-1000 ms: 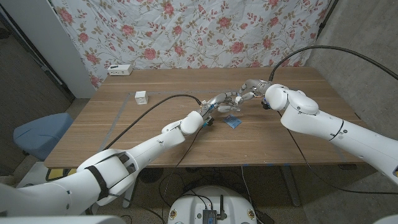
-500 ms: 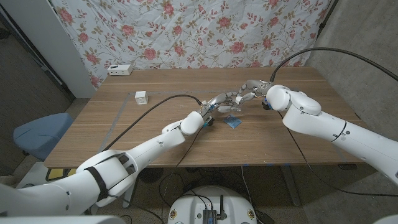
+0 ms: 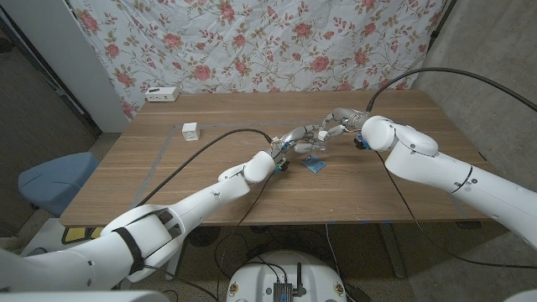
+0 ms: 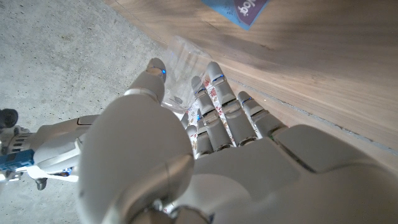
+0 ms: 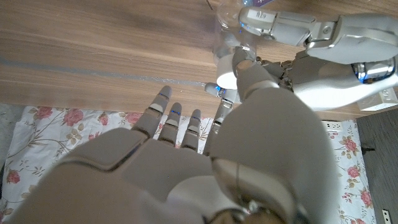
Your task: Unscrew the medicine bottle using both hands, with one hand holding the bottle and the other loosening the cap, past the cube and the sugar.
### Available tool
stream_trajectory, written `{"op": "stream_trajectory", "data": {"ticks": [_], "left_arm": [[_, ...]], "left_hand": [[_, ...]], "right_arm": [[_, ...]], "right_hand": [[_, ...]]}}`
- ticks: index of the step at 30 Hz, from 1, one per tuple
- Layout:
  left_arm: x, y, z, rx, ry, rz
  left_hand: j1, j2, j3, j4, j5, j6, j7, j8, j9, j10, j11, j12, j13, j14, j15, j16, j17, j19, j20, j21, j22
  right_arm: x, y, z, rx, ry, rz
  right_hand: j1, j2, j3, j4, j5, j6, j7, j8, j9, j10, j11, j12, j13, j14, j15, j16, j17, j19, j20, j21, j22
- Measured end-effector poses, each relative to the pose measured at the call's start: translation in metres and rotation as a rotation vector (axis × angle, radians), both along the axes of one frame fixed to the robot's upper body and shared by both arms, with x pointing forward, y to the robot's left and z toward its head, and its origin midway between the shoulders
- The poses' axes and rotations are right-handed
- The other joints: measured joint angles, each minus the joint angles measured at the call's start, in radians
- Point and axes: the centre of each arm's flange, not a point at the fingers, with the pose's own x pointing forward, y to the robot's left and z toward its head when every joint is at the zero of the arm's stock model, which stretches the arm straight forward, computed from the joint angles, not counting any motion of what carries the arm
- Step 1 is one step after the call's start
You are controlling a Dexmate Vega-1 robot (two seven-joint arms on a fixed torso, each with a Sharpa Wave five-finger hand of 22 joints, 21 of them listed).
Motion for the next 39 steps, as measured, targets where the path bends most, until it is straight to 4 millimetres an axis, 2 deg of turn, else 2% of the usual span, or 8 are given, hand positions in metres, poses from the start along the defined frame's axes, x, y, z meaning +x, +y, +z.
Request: {"op": "stream_trajectory", "data": {"ticks": [12, 13, 14, 15, 18, 31, 35, 39], "left_arm": [[0.0002, 0.0012, -0.0009, 0.002, 0.002, 0.001], [0.0002, 0.0013, -0.0011, 0.002, 0.002, 0.001], [0.0003, 0.0015, -0.0012, 0.002, 0.002, 0.001], [0.0002, 0.0015, -0.0012, 0.002, 0.002, 0.0], [0.0005, 0.0019, -0.0021, 0.004, 0.003, -0.001], [0.0018, 0.0032, -0.0008, 0.003, 0.0, -0.001], [0.0023, 0.0034, -0.0006, 0.003, 0.001, -0.001], [0.0025, 0.0032, 0.0001, 0.002, 0.0, -0.002]], "left_hand": [[0.0, 0.001, 0.0, 0.0, -0.002, 0.0, 0.0, 0.0, 0.0, 0.0, 0.0, 0.0, 0.005, 0.005, -0.002, 0.0, 0.0, 0.004, 0.004, 0.0, 0.0], [-0.002, 0.002, 0.0, 0.0, -0.002, 0.0, 0.0, 0.0, 0.0, 0.0, 0.0, -0.001, 0.005, 0.005, -0.002, 0.0, 0.0, 0.004, 0.004, 0.0, 0.0], [-0.002, 0.002, 0.0, 0.0, -0.002, 0.0, 0.0, 0.0, 0.0, 0.0, 0.0, -0.001, 0.005, 0.005, -0.002, 0.0, 0.0, 0.004, 0.004, 0.0, 0.0], [-0.002, 0.002, 0.0, 0.0, -0.002, 0.0, 0.0, 0.0, 0.0, 0.0, 0.0, -0.001, 0.006, 0.005, -0.002, 0.0, 0.0, 0.004, 0.004, 0.0, 0.0], [-0.003, 0.003, 0.0, 0.0, -0.002, 0.0, 0.0, 0.0, 0.0, 0.0, 0.0, -0.001, 0.006, 0.005, -0.002, 0.0, 0.0, 0.004, 0.004, 0.0, 0.0], [-0.004, 0.004, 0.002, 0.002, -0.003, 0.0, 0.0, 0.0, 0.0, 0.0, 0.0, 0.0, 0.006, 0.005, -0.002, 0.0, 0.0, 0.004, 0.004, 0.0, 0.0], [-0.005, 0.006, 0.002, 0.002, -0.003, 0.0, 0.0, 0.0, 0.0, 0.0, 0.0, 0.0, 0.006, 0.005, -0.002, 0.0, 0.0, 0.004, 0.004, 0.0, 0.0], [-0.005, 0.006, 0.002, 0.001, -0.003, 0.0, 0.0, 0.0, 0.0, 0.0, 0.0, 0.0, 0.005, 0.005, -0.002, 0.0, 0.0, 0.004, 0.004, 0.0, 0.0]], "right_arm": [[-0.0007, -0.0021, -0.0002, 0.021, 0.022, 0.018], [-0.0008, -0.0023, 0.0003, 0.022, 0.025, 0.021], [-0.0008, -0.0023, 0.0005, 0.024, 0.027, 0.023], [-0.0008, -0.0023, 0.0009, 0.025, 0.029, 0.025], [-0.0007, -0.0024, 0.0021, 0.028, 0.032, 0.03], [0.0002, -0.0023, 0.0033, 0.035, 0.051, 0.052], [0.0001, -0.0025, 0.0036, 0.036, 0.053, 0.055], [-0.0007, -0.0023, 0.0046, 0.036, 0.054, 0.058]], "right_hand": [[0.065, 0.049, 0.022, -0.001, 0.014, -0.009, -0.014, 0.0, -0.012, -0.009, -0.016, -0.004, 0.0, -0.005, -0.005, 0.0, 0.005, -0.013, -0.012, -0.004, 0.0], [0.072, 0.056, 0.024, -0.001, 0.02, 0.042, -0.068, 0.0, -0.015, -0.007, -0.022, -0.004, 0.0, -0.008, -0.007, 0.0, 0.005, -0.013, -0.012, -0.004, 0.0], [0.088, 0.072, 0.028, 0.002, 0.024, 0.064, -0.09, 0.004, -0.015, -0.011, -0.025, -0.004, 0.0, -0.011, -0.011, 0.0, 0.005, -0.013, -0.012, -0.004, 0.0], [0.093, 0.078, 0.034, 0.007, 0.024, 0.068, -0.093, 0.016, -0.008, -0.009, -0.027, -0.004, 0.0, -0.011, -0.011, 0.0, 0.005, -0.013, -0.012, -0.004, 0.0], [0.088, 0.083, 0.032, 0.005, 0.023, 0.068, -0.093, -0.001, -0.016, -0.009, -0.027, -0.004, 0.0, -0.011, -0.011, 0.0, 0.005, -0.018, -0.018, -0.004, 0.0], [0.097, 0.069, 0.032, 0.005, 0.028, 0.078, -0.093, -0.009, -0.025, -0.007, -0.039, -0.004, 0.0, -0.016, -0.016, -0.004, 0.005, -0.018, -0.018, -0.004, 0.0], [0.102, 0.064, 0.032, 0.005, 0.032, 0.048, -0.092, -0.032, -0.031, -0.012, -0.043, -0.008, 0.0, -0.016, -0.016, -0.005, 0.005, -0.018, -0.017, -0.004, 0.0], [0.104, 0.054, 0.026, 0.006, 0.032, 0.009, -0.091, -0.057, -0.04, -0.03, -0.028, -0.008, 0.0, -0.019, -0.013, -0.004, 0.005, -0.018, -0.017, -0.004, 0.0]]}}
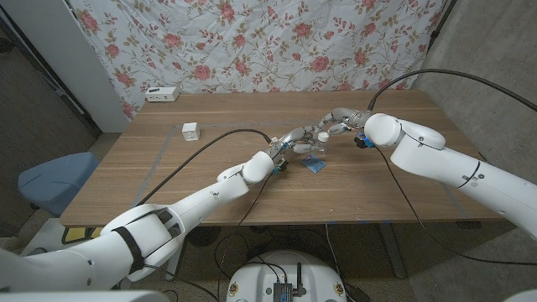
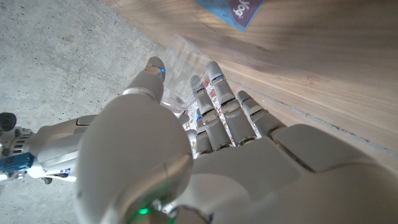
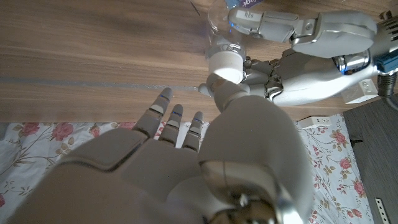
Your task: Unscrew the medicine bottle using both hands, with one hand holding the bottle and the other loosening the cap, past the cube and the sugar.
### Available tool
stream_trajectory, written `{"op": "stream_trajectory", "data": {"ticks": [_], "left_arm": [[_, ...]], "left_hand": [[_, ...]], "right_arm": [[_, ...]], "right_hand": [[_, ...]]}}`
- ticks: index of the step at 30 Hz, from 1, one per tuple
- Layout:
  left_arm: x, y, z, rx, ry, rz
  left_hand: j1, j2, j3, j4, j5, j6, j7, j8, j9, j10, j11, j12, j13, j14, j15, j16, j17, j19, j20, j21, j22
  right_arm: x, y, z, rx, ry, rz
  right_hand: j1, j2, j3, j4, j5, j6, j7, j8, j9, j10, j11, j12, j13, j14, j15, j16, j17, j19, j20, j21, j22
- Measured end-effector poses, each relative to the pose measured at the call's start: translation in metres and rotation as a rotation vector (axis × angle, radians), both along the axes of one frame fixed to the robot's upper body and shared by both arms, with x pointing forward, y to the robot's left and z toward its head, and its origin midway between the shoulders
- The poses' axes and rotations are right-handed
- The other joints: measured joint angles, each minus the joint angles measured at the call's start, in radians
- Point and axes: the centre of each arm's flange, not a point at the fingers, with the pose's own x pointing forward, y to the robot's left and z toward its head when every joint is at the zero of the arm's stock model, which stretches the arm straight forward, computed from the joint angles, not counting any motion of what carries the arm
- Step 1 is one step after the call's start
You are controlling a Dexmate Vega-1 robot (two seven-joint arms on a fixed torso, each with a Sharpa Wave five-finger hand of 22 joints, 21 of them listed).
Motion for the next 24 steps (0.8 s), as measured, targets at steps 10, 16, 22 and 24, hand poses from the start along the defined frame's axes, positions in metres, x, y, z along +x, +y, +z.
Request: {"op": "stream_trajectory", "data": {"ticks": [10, 16, 22, 24], "left_arm": [[0.001, 0.0004, 0.0004, 0.001, 0.002, 0.001], [0.0013, 0.0004, 0.0002, 0.001, 0.003, 0.001], [0.0015, 0.0005, 0.0, 0.002, 0.003, 0.001], [0.0015, 0.0005, 0.0, 0.002, 0.002, 0.001]], "left_hand": [[0.0, 0.0, 0.003, -0.003, 0.003, 0.0, 0.0, 0.0, 0.0, 0.0, 0.0, 0.0, -0.001, 0.0, 0.0, 0.0, 0.0, 0.0, 0.0, 0.0, 0.0], [0.0, 0.0, 0.003, -0.003, 0.003, 0.0, 0.0, 0.0, 0.0, 0.0, 0.0, -0.001, 0.0, 0.0, 0.0, 0.0, 0.0, 0.0, 0.0, 0.0, 0.0], [0.0, -0.001, 0.004, -0.004, 0.003, 0.0, 0.0, 0.0, 0.0, 0.0, 0.0, -0.004, 0.0, 0.0, 0.0, 0.0, 0.0, 0.0, 0.0, 0.0, 0.0], [0.0, -0.001, 0.008, -0.003, 0.003, 0.0, 0.0, 0.0, 0.0, -0.001, -0.001, -0.003, 0.0, 0.0, 0.0, 0.0, 0.0, 0.0, 0.0, 0.0, 0.0]], "right_arm": [[-0.0033, -0.0002, 0.0039, 0.008, 0.001, 0.013], [-0.0047, -0.0006, 0.0058, 0.016, 0.008, 0.022], [-0.0064, -0.0018, 0.0075, 0.02, 0.018, 0.032], [-0.007, -0.002, 0.0086, 0.021, 0.022, 0.035]], "right_hand": [[-0.024, -0.03, -0.037, 0.011, -0.004, -0.069, 0.0, -0.05, -0.011, -0.023, 0.038, -0.004, 0.0, -0.014, 0.014, -0.004, -0.003, -0.005, 0.012, 0.0, 0.0], [-0.048, -0.053, -0.059, 0.015, -0.012, -0.117, -0.001, -0.081, -0.016, -0.044, 0.06, -0.004, 0.003, -0.028, 0.036, -0.009, -0.003, -0.018, 0.025, 0.0, 0.0], [-0.076, -0.082, -0.087, 0.024, -0.024, -0.158, 0.018, -0.109, -0.019, -0.07, 0.085, -0.007, 0.003, -0.046, 0.054, -0.015, -0.008, -0.023, 0.042, -0.004, 0.0], [-0.09, -0.089, -0.094, 0.031, -0.027, -0.172, 0.032, -0.118, -0.019, -0.078, 0.094, -0.007, 0.003, -0.055, 0.063, -0.015, -0.008, -0.029, 0.047, -0.004, 0.0]]}}
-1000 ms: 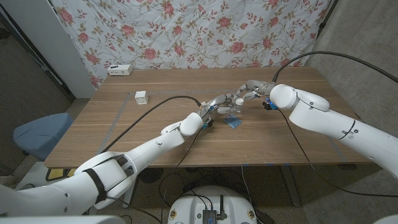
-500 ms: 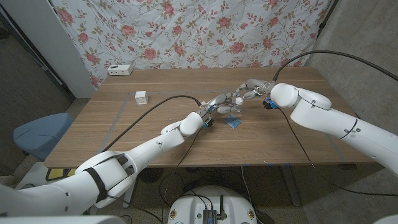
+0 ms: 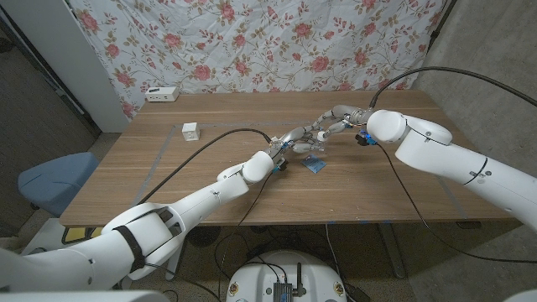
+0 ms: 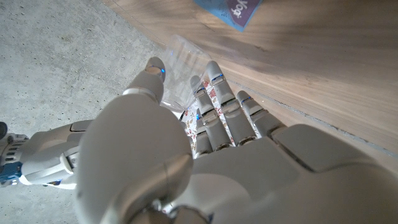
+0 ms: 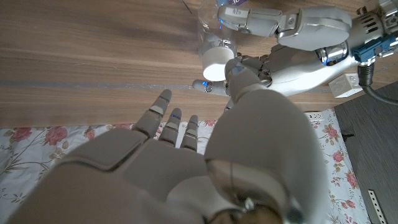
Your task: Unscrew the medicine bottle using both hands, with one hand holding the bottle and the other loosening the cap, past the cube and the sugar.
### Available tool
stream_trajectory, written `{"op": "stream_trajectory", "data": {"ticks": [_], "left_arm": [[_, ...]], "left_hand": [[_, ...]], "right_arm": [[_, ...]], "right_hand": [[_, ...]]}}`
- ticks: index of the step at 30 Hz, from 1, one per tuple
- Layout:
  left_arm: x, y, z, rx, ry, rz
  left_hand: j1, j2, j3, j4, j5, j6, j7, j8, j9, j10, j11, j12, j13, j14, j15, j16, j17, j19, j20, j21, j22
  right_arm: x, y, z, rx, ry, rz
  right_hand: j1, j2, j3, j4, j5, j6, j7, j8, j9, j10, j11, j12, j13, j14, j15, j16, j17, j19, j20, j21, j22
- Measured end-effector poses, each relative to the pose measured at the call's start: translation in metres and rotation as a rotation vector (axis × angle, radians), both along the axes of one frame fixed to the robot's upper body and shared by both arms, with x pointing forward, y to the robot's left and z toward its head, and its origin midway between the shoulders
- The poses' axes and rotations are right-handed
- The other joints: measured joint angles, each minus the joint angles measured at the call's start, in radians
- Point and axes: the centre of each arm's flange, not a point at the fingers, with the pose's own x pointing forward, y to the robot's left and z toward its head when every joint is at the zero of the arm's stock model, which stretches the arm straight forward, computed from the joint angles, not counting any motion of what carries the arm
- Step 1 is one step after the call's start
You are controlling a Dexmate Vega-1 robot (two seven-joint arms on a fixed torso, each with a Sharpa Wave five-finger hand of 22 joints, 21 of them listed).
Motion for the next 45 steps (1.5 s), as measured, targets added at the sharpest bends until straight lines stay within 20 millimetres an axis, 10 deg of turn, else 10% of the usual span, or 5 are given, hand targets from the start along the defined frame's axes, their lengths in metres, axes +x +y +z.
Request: {"op": "stream_trajectory", "data": {"ticks": [16, 45], "left_arm": [[-0.001, 0.001, 0.001, -0.003, -0.01, -0.001], [-0.009, 0.0, 0.003, 0.019, -0.065, -0.005]], "left_hand": [[-0.003, -0.003, 0.0, 0.0, 0.0, 0.0, 0.0, 0.0, 0.002, -0.001, -0.001, 0.004, 0.0, 0.002, 0.002, 0.0, 0.0, 0.0, 0.0, 0.0, 0.0], [-0.002, -0.003, -0.001, 0.0, -0.003, 0.0, 0.0, 0.0, 0.002, 0.0, 0.0, 0.003, 0.0, 0.011, 0.0, 0.0, 0.002, 0.0, 0.0, 0.0, 0.0]], "right_arm": [[-0.003, -0.006, 0.008, -0.011, 0.042, -0.013], [-0.004, 0.001, 0.004, -0.097, 0.046, -0.086]], "right_hand": [[-0.132, -0.039, -0.065, 0.033, -0.029, -0.093, 0.082, -0.049, 0.003, -0.055, 0.04, 0.0, 0.0, -0.037, 0.037, -0.004, 0.003, -0.018, 0.018, 0.0, 0.003], [-0.263, -0.076, -0.126, 0.07, -0.033, -0.038, 0.143, -0.025, 0.019, -0.053, 0.057, 0.008, 0.0, -0.035, 0.064, 0.001, 0.005, -0.016, 0.027, 0.0, 0.003]]}}
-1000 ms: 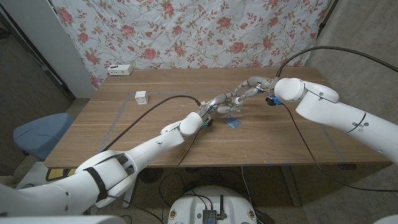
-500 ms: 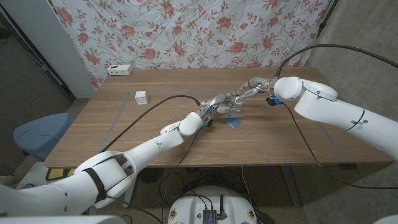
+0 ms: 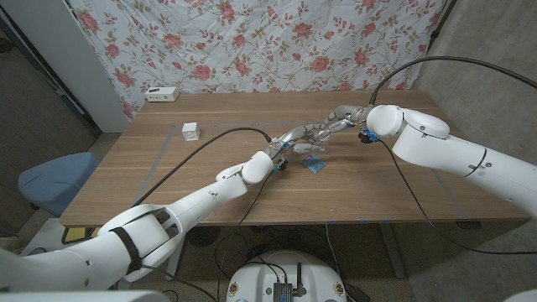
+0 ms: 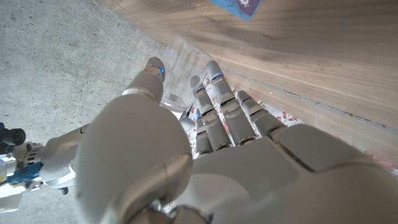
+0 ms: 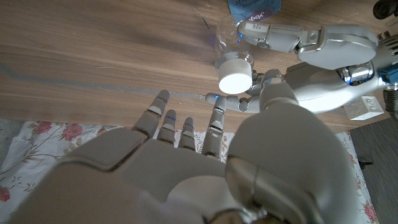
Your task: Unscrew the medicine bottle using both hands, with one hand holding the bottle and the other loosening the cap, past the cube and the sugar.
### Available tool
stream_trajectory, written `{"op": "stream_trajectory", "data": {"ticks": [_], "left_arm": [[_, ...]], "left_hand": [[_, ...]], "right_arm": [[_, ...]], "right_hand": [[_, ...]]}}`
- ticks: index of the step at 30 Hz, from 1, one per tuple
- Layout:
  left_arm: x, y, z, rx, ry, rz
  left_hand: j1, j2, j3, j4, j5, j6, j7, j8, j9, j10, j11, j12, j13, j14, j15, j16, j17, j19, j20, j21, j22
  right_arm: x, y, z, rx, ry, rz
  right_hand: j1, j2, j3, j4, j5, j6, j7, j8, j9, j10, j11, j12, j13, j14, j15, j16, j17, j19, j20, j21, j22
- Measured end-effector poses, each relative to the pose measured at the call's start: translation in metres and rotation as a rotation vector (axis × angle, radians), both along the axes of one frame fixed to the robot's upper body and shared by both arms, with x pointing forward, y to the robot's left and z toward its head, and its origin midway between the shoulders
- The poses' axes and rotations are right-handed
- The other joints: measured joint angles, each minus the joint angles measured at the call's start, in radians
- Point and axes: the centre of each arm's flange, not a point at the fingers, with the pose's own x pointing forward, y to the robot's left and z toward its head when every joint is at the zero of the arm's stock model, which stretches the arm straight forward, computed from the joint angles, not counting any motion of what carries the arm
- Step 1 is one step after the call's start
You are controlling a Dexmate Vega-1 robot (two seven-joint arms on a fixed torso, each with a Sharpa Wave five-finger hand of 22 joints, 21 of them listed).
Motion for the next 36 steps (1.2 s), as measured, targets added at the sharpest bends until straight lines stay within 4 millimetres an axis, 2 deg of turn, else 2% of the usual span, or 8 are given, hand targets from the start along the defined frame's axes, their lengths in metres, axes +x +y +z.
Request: {"op": "stream_trajectory", "data": {"ticks": [3, 13, 19, 36], "left_arm": [[0.0, 0.0, -0.001, 0.001, 0.0, 0.002], [-0.001, 0.002, -0.001, 0.0, -0.002, 0.007], [-0.002, 0.003, -0.001, -0.001, -0.002, 0.009], [-0.006, 0.006, -0.004, -0.006, -0.005, 0.01]], "left_hand": [[0.0, 0.0, 0.0, 0.0, 0.0, 0.0, 0.0, 0.0, 0.0, 0.0, 0.0, 0.0, 0.0, 0.0, 0.0, 0.0, 0.0, 0.0, 0.0, 0.0, 0.0], [0.0, 0.0, -0.001, -0.001, 0.0, 0.0, 0.0, 0.0, 0.0, 0.0, 0.0, 0.0, 0.0, 0.0, 0.0, 0.0, 0.0, 0.0, 0.0, 0.0, 0.0], [0.0, 0.0, -0.002, -0.001, 0.001, 0.0, 0.0, 0.0, 0.0, 0.0, 0.0, 0.0, 0.0, 0.0, 0.0, 0.0, 0.0, 0.0, 0.0, 0.0, 0.0], [0.005, -0.005, 0.0, 0.0, 0.003, 0.0, 0.0, 0.0, 0.0, 0.002, 0.002, 0.0, 0.001, 0.0, 0.0, 0.0, 0.0, 0.0, 0.0, 0.0, 0.0]], "right_arm": [[0.0, 0.001, -0.001, -0.005, -0.004, -0.008], [0.001, 0.004, -0.005, -0.013, -0.007, -0.016], [0.001, 0.004, -0.006, -0.014, -0.022, -0.032], [-0.001, 0.006, -0.012, -0.013, -0.047, -0.055]], "right_hand": [[0.0, 0.0, 0.0, 0.0, 0.0, 0.016, -0.002, 0.008, 0.003, 0.009, 0.001, 0.002, 0.0, 0.004, -0.004, 0.0, 0.0, 0.005, 0.005, 0.004, 0.0], [0.013, 0.001, 0.006, -0.022, 0.005, 0.056, -0.005, 0.029, 0.009, 0.025, -0.003, 0.004, 0.0, 0.02, -0.009, 0.0, 0.0, 0.01, 0.009, 0.005, 0.0], [0.026, 0.004, 0.014, -0.031, 0.005, 0.086, -0.014, 0.044, 0.014, 0.038, 0.001, 0.009, 0.0, 0.034, -0.013, 0.007, 0.0, 0.017, 0.005, 0.005, 0.0], [0.05, 0.014, 0.025, -0.05, 0.005, 0.128, -0.036, 0.074, 0.026, 0.063, -0.013, 0.012, 0.0, 0.056, -0.024, 0.015, 0.0, 0.038, -0.003, 0.005, 0.0]]}}
